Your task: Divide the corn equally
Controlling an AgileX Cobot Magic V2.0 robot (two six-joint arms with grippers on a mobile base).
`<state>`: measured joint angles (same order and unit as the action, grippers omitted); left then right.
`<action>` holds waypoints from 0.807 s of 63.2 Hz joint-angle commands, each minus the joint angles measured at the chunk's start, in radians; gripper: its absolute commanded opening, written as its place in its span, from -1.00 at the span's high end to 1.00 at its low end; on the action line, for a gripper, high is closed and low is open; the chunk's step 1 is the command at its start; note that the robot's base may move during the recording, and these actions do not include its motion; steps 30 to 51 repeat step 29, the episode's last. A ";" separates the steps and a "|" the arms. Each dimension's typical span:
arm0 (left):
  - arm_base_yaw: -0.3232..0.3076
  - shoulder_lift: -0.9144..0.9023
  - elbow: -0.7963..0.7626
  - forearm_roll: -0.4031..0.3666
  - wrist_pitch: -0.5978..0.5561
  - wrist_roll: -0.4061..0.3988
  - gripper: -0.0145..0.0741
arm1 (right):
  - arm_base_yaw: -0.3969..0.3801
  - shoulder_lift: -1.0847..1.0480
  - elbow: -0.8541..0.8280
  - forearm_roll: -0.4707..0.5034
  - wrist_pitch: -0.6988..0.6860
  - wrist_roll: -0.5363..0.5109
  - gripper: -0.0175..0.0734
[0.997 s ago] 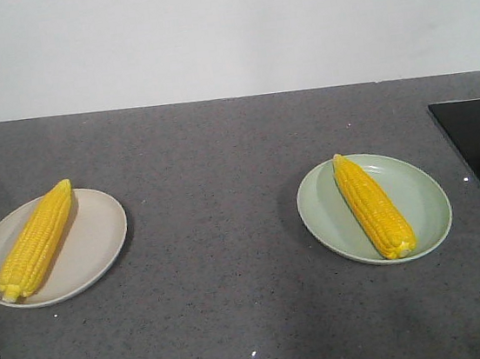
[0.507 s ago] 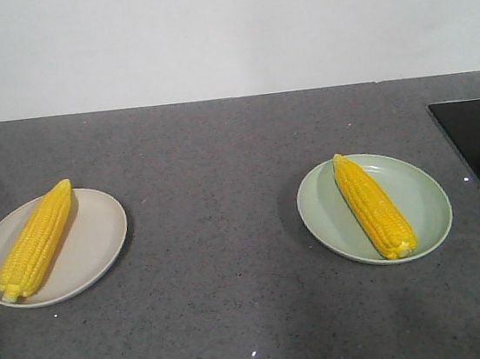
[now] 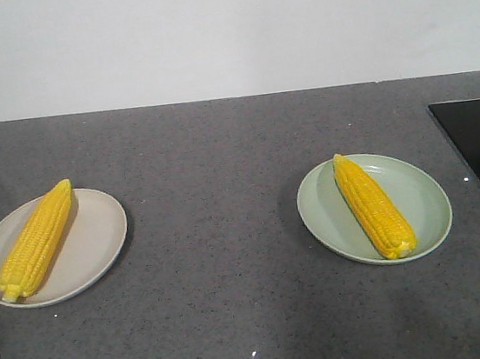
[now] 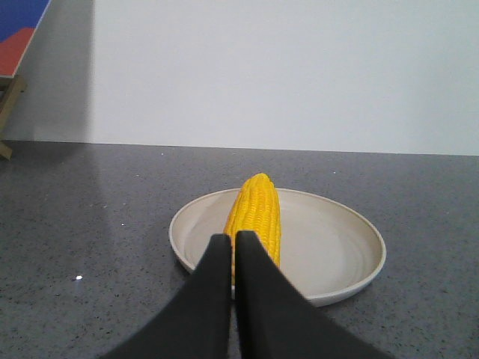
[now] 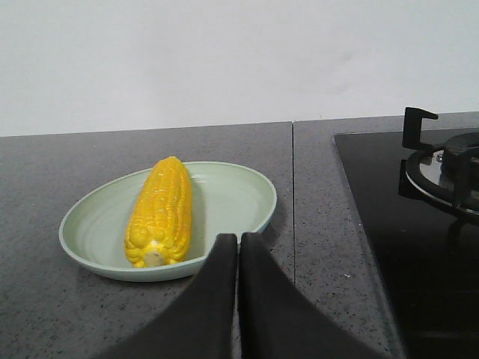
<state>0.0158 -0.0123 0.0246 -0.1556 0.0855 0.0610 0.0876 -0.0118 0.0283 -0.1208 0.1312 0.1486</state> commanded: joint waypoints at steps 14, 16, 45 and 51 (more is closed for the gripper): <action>0.000 -0.014 -0.023 -0.010 -0.069 -0.001 0.69 | -0.008 -0.005 0.019 -0.005 -0.071 -0.005 0.62; 0.000 -0.014 -0.023 -0.010 -0.069 -0.001 0.69 | -0.008 -0.005 0.019 -0.005 -0.071 -0.005 0.62; 0.000 -0.014 -0.023 -0.010 -0.069 -0.001 0.69 | -0.008 -0.005 0.019 -0.005 -0.071 -0.005 0.62; 0.000 -0.014 -0.023 -0.010 -0.069 -0.001 0.69 | -0.008 -0.005 0.019 -0.005 -0.071 -0.005 0.62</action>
